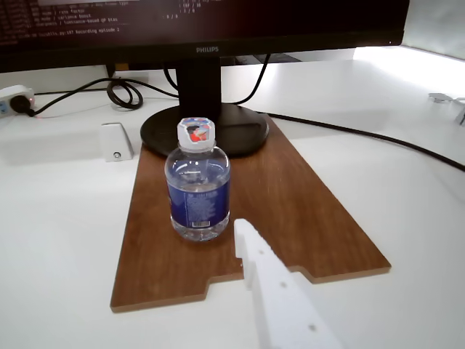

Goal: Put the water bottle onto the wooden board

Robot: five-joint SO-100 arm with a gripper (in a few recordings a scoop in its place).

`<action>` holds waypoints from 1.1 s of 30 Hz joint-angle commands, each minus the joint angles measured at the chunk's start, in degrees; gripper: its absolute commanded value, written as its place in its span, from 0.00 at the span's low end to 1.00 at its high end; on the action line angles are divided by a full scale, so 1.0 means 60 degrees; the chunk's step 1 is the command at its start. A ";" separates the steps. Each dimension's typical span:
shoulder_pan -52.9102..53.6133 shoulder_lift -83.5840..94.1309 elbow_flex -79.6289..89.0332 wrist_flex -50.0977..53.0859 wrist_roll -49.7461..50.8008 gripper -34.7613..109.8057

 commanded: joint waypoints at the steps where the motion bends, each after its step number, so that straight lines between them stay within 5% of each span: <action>1: 0.0059 0.0513 0.0146 0.0205 -0.0205 0.85; 33: -0.0278 0.0513 0.0146 -0.1802 -0.0425 0.85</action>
